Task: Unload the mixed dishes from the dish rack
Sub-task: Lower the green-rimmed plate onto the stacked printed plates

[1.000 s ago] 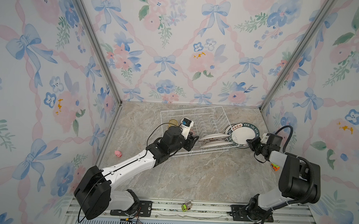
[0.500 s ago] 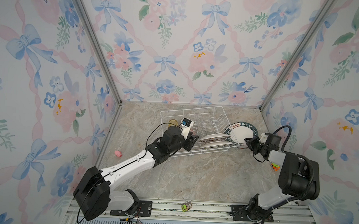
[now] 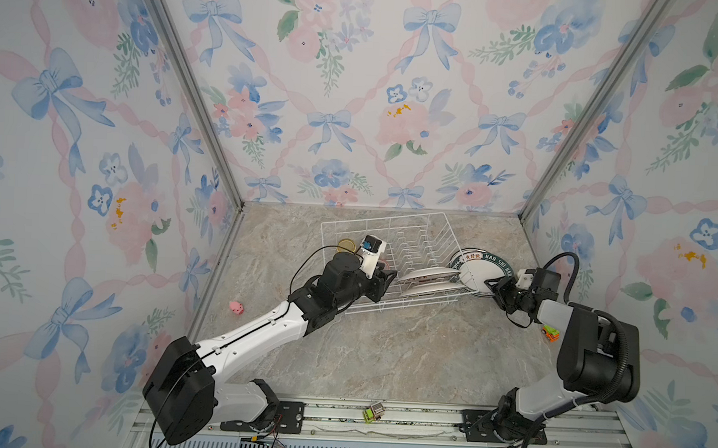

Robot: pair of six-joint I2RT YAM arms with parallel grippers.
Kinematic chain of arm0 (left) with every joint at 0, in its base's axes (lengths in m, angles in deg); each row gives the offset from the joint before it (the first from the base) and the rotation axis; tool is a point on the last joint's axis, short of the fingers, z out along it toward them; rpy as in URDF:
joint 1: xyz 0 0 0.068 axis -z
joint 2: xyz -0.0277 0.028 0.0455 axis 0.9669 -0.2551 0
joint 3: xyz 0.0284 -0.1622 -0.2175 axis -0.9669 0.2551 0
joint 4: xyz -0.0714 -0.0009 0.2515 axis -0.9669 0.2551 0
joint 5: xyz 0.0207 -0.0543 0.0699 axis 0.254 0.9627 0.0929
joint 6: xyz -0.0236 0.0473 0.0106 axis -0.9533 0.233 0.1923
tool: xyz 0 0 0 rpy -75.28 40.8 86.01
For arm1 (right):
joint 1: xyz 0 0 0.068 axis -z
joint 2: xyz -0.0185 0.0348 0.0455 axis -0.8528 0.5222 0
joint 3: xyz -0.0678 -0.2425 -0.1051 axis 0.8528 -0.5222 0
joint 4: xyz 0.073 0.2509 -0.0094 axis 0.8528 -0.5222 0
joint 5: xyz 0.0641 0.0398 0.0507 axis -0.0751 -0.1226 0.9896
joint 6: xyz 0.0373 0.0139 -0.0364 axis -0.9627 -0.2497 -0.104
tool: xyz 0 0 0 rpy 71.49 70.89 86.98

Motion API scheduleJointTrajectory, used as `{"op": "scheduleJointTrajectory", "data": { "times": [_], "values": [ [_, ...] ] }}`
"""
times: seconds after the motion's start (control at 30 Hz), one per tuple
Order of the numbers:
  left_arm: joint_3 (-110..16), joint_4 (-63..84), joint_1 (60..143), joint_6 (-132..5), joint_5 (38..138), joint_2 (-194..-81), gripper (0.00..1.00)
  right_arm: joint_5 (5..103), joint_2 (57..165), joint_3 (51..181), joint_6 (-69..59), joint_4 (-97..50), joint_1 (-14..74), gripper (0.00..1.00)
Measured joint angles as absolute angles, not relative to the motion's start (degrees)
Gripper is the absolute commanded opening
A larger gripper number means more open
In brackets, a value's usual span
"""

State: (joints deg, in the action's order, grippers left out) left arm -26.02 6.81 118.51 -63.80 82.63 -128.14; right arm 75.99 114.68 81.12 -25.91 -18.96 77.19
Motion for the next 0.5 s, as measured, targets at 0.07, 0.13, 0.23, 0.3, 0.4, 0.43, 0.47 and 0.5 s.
{"op": "scheduleJointTrajectory", "data": {
  "times": [0.07,0.13,0.23,0.3,0.4,0.43,0.47,0.5],
  "values": [
    [-25.9,6.8,118.6,-63.8,82.5,-127.8,0.43,75.1,113.0,81.6,-24.1,-21.7,77.2,0.54],
    [-25.6,6.8,118.7,-63.8,82.5,-127.6,0.43,74.0,111.4,81.9,-22.5,-24.2,77.2,0.56],
    [-25.2,6.8,118.7,-63.7,82.5,-127.5,0.43,72.5,109.8,82.7,-20.1,-27.6,77.2,0.59],
    [-24.9,6.8,118.7,-63.6,82.4,-127.5,0.43,71.5,109.8,83.1,-18.8,-29.2,77.2,0.60],
    [-24.8,6.8,118.7,-63.6,82.3,-127.5,0.43,70.6,109.8,83.5,-17.5,-31.4,77.2,0.61],
    [-24.8,6.8,118.7,-63.6,82.3,-127.5,0.43,70.2,109.8,83.6,-17.1,-32.1,77.1,0.62],
    [-24.8,6.8,118.7,-63.6,82.3,-127.5,0.43,69.8,109.8,83.8,-16.6,-32.7,77.1,0.63],
    [-24.8,6.8,118.7,-63.6,82.2,-127.5,0.43,69.3,109.8,84.0,-16.1,-33.5,77.1,0.63]
  ]
}}
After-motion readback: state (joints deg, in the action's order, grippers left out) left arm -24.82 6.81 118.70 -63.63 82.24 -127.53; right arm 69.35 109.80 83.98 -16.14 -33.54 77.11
